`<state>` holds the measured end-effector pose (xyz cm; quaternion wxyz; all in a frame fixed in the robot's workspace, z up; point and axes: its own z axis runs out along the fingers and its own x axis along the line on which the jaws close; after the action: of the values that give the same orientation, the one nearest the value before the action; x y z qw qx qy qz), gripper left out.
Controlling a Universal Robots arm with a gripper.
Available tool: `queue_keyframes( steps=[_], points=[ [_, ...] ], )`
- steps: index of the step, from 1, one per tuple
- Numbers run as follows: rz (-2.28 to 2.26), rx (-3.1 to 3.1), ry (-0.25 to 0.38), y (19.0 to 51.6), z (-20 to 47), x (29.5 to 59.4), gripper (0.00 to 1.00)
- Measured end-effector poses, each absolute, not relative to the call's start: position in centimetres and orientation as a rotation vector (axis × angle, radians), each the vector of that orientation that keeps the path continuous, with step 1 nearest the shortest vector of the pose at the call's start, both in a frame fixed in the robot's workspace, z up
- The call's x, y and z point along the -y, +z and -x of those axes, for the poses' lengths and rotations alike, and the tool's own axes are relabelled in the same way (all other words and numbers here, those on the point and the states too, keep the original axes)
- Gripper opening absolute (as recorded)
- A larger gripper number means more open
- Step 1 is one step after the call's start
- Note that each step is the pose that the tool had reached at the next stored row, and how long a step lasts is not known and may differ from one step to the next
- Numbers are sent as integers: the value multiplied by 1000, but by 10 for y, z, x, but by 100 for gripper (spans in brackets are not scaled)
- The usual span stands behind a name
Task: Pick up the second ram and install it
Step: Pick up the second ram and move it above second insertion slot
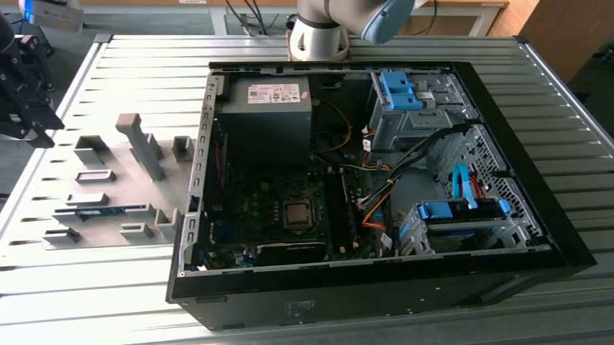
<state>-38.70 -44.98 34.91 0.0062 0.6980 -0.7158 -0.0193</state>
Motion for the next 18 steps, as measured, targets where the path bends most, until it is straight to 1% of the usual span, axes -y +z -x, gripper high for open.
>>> queue_keyframes(
  steps=[18],
  points=[
    [-2184,2240,-60,345,387,450,37]
  ],
)
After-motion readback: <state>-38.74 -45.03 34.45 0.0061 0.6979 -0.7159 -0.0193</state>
